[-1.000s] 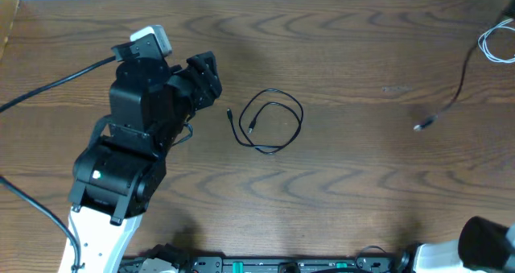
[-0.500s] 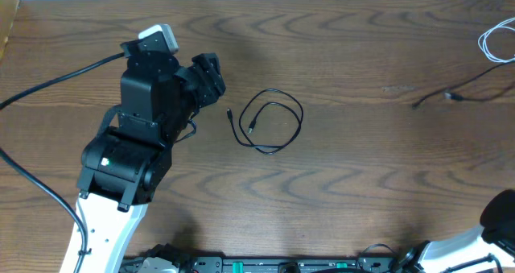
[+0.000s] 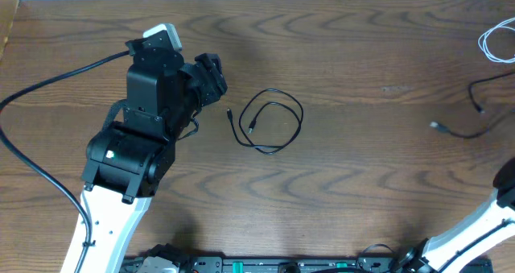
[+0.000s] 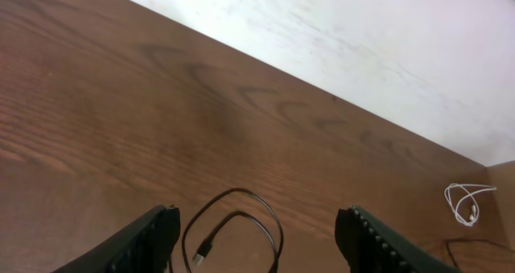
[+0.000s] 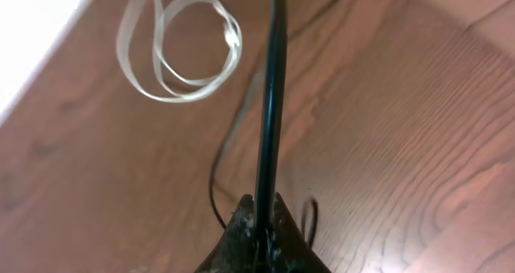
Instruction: Untangle cables
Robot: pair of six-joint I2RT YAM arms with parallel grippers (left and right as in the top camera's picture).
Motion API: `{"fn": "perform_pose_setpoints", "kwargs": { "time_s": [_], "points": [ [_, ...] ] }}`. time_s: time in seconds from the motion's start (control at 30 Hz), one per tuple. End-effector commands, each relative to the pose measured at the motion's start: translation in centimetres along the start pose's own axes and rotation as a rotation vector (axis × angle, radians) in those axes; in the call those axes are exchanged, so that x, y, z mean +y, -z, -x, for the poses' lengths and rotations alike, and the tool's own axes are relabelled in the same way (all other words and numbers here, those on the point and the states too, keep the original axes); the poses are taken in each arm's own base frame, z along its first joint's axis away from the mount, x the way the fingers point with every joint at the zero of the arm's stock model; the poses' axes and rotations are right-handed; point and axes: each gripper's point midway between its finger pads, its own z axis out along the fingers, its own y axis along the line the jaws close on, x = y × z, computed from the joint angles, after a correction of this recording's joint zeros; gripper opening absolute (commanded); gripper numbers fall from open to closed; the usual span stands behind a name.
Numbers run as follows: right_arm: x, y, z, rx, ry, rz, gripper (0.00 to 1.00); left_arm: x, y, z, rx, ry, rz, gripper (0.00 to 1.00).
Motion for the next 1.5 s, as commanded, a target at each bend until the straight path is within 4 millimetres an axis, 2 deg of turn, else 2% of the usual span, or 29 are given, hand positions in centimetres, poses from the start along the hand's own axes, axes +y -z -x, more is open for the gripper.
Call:
{"fn": "perform_pose_setpoints", "kwargs": {
  "time_s": [0.0,0.03,0.07,0.1,0.13,0.27,0.43,0.5,0.57,0.73,0.93,1.07,1.13,1.27,1.37,1.47],
  "points": [
    [-0.9,-3.0,-1.0,0.056,-0.016,-0.037,0.01,0.1,0.1,0.4,-0.012,-0.004,0.008,0.64],
    [-1.1,-4.0,-1.4,0.076,-0.018,-0.043,0.09,0.1,0.1,0.4,-0.011,-0.004,0.008,0.64],
    [-1.2,-4.6,-1.7,0.09,-0.019,-0.047,0.27,0.1,0.1,0.4,-0.011,-0.004,0.008,0.64],
    [-1.4,-5.3,-2.1,0.11,-0.02,-0.053,0.55,0.1,0.1,0.4,-0.011,-0.004,0.008,0.63],
    [-1.6,-5.8,-2.6,0.129,-0.021,-0.059,0.99,0.1,0.1,0.4,-0.011,-0.004,0.008,0.64],
    [-2.7,-6.0,-4.1,0.189,-0.062,-0.11,0.99,0.1,0.1,0.4,-0.012,-0.004,0.008,0.63],
    [-4.1,-4.9,-5.0,0.219,-0.068,-0.192,0.99,0.2,0.0,0.3,-0.006,-0.004,0.012,0.63],
    [-4.0,-4.2,-5.5,0.239,-0.068,-0.188,0.99,0.3,-0.1,0.1,0.002,-0.006,0.018,0.64],
    [-3.0,-3.1,-6.1,0.27,-0.052,-0.135,0.99,0.4,-0.3,0.0,0.01,-0.007,0.023,0.64],
    [0.0,1.5,-6.8,0.287,0.027,0.038,0.99,0.5,-1.1,-0.4,0.027,-0.009,0.034,0.64],
    [1.6,9.1,-4.9,0.117,0.104,0.113,0.97,0.2,-1.4,-0.8,0.048,-0.01,0.019,0.64],
    [3.4,11.8,-5.5,0.077,0.215,0.159,0.92,0.2,-1.4,-0.8,0.048,-0.01,0.019,0.64],
    [4.1,11.9,-6.4,0.104,0.262,0.165,0.91,0.2,-1.4,-0.8,0.05,-0.01,0.019,0.64],
    [4.9,10.3,-9.3,0.22,0.369,0.169,0.89,0.2,-1.4,-0.8,0.05,-0.01,0.019,0.64],
    [4.9,7.9,-11.7,0.322,0.409,0.159,0.89,0.2,-1.4,-0.8,0.05,-0.01,0.019,0.64],
    [3.9,5.3,-14.3,0.426,0.368,0.121,0.82,0.2,-1.4,-0.8,0.05,-0.01,0.02,0.64]
  ]
}}
